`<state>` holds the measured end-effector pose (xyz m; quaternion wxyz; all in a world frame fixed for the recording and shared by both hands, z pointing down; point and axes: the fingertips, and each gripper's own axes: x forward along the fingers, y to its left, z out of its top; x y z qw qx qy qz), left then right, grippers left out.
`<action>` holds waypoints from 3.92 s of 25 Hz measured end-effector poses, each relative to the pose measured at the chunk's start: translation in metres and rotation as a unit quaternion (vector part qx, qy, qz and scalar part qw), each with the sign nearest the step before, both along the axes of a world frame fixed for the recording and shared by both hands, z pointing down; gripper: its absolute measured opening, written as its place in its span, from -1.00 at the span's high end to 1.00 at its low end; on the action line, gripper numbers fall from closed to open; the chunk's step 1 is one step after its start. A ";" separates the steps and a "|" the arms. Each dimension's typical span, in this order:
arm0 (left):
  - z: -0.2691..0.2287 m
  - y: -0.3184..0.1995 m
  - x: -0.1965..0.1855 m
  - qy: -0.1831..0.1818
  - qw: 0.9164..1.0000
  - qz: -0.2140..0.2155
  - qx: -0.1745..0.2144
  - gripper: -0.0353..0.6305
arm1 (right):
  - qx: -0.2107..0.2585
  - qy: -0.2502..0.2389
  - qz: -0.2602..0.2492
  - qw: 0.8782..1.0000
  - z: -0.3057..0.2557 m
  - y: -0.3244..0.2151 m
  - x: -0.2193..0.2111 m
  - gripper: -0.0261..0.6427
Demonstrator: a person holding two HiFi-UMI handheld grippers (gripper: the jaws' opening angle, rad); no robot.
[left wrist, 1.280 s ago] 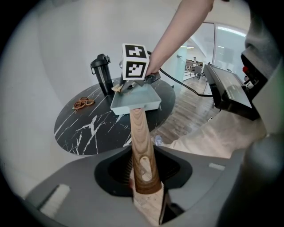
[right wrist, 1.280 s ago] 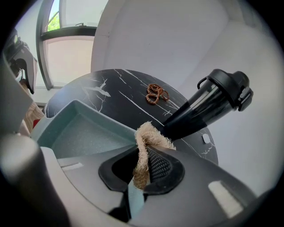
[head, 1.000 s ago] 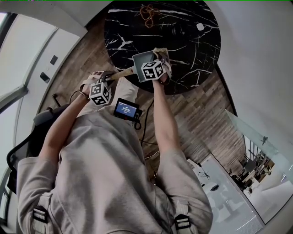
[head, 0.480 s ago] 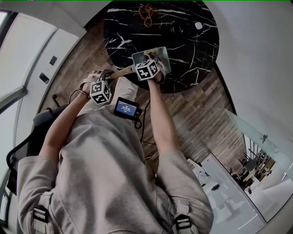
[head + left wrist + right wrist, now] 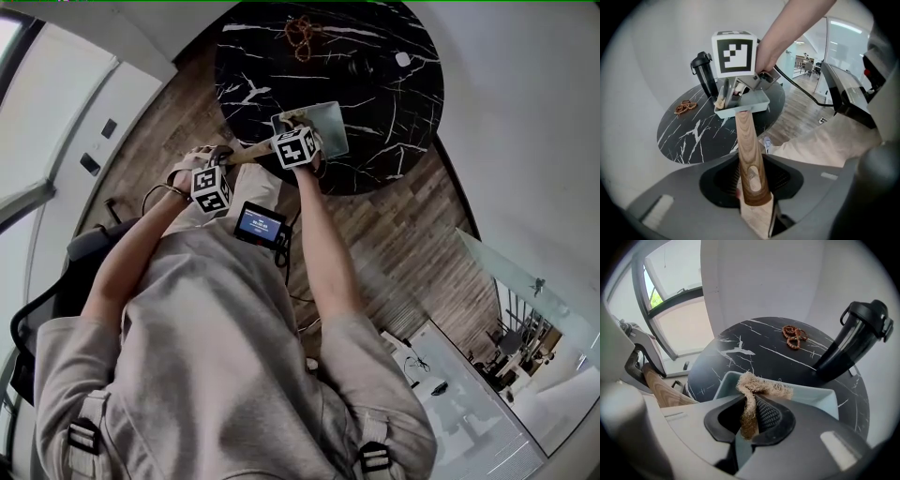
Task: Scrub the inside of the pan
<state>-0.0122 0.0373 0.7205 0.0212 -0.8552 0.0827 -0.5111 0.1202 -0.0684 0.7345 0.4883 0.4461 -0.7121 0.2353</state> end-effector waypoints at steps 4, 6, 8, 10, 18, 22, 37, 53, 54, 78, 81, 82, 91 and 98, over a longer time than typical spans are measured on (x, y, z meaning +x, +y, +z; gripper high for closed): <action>0.002 -0.001 0.001 -0.010 1.000 0.000 -0.004 0.50 | -0.008 -0.010 -0.008 1.000 0.002 0.005 -0.014 0.79; 0.002 -0.001 0.001 -0.012 1.000 0.000 -0.004 0.50 | -0.012 -0.025 0.002 1.000 0.003 0.004 -0.015 0.78; 0.002 0.000 0.002 -0.013 1.000 0.000 -0.005 0.50 | -0.021 -0.054 0.018 0.998 0.004 0.002 -0.014 0.78; 0.003 0.000 0.001 -0.015 1.000 0.001 -0.005 0.50 | -0.044 -0.088 0.044 0.994 0.004 0.003 -0.013 0.78; 0.010 0.001 -0.001 -0.031 0.999 0.001 -0.014 0.50 | -0.128 -0.283 0.172 0.935 0.004 0.006 -0.011 0.80; 0.011 0.001 -0.003 -0.034 0.999 0.003 -0.020 0.50 | -0.139 -0.370 0.197 0.897 -0.008 0.010 -0.019 0.80; 0.009 -0.001 -0.002 -0.034 0.999 -0.012 -0.022 0.51 | 0.000 -0.432 0.100 0.897 -0.098 -0.001 0.032 0.79; 0.010 -0.002 -0.004 -0.027 0.999 -0.007 -0.028 0.53 | 0.077 0.068 0.016 0.995 -0.053 -0.026 0.121 0.79; 0.009 -0.003 -0.006 -0.028 0.999 -0.009 -0.026 0.53 | 0.073 0.072 0.012 0.995 -0.049 -0.027 0.119 0.79; 0.008 -0.007 -0.002 -0.021 0.998 -0.032 -0.045 0.56 | -0.037 0.040 0.053 0.997 -0.001 -0.007 0.108 0.79; 0.008 -0.007 -0.001 -0.023 0.998 -0.032 -0.044 0.56 | -0.051 0.022 0.063 0.996 0.000 -0.005 0.106 0.79; 0.009 -0.007 -0.001 -0.025 0.998 -0.031 -0.044 0.56 | -0.052 0.017 0.069 0.996 0.001 -0.005 0.107 0.79; 0.010 -0.006 -0.003 -0.031 0.998 -0.031 -0.041 0.56 | -0.083 -0.049 0.099 0.990 0.002 0.010 0.076 0.80; 0.011 -0.006 -0.004 -0.034 0.998 -0.034 -0.042 0.56 | -0.088 -0.078 0.103 0.988 0.004 0.021 0.047 0.80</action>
